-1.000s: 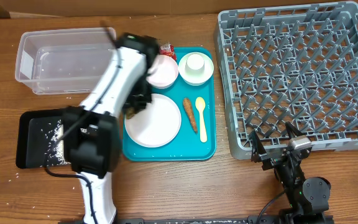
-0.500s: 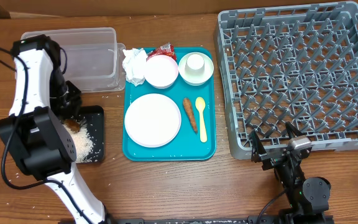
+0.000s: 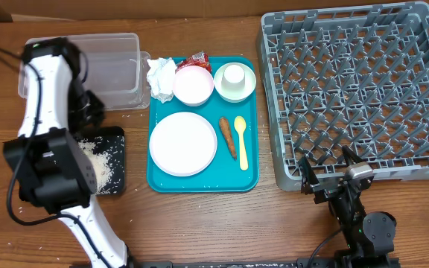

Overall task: Sort waste into correct bins and load items into the dishwasher
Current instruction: 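Carry the scrap left and drop it on the black tray, then reach the left gripper back to the carrot on the teal tray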

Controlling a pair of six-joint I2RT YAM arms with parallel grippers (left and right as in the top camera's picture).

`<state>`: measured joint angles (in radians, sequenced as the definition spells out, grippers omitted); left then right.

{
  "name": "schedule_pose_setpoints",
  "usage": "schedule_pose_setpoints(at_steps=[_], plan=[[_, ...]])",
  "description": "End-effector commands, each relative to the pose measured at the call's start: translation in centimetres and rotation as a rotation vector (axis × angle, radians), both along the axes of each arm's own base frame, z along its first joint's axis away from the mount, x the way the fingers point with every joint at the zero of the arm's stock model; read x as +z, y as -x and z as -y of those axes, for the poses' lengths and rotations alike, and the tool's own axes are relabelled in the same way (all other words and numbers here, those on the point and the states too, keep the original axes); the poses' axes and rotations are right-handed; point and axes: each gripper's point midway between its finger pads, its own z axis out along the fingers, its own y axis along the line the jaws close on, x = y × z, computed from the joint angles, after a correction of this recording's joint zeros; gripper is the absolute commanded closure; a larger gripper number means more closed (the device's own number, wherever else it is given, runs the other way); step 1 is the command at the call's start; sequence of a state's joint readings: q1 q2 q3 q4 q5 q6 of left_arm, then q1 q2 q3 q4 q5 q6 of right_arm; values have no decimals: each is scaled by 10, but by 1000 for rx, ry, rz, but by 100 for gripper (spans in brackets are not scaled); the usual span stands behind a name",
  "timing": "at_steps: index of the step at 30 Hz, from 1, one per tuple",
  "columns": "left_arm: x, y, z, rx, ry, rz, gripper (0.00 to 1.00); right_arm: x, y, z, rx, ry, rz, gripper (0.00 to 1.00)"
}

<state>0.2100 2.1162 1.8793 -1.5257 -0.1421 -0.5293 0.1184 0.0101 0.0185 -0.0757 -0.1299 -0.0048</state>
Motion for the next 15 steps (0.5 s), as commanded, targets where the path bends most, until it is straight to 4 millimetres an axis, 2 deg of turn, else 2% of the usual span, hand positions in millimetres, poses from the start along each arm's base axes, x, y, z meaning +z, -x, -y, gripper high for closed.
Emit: schedule_pose_setpoints(at_steps=[1, 4, 5, 7, 12, 14, 15], plan=[[45, -34, 58, -218, 18, 191, 52, -3, 0, 0, -4, 6, 2, 0], [49, -52, 120, -355, 83, 275, 47, -3, 0, 0, -4, 6, 2, 0], [48, -57, 155, -428, 113, 303, 46, -3, 0, 1, -4, 6, 2, 0], [46, -60, 198, -521, 143, 333, 44, -3, 0, 0, -4, 6, 2, 0], [41, -48, 270, -578, 180, 357, 42, -3, 0, 0, -4, 6, 2, 0], [37, -39, 294, -601, 192, 355, 32, -3, 0, 1, -4, 6, 2, 0], [36, -37, 299, -607, 194, 353, 31, -3, 0, 0, -4, 6, 2, 0]])
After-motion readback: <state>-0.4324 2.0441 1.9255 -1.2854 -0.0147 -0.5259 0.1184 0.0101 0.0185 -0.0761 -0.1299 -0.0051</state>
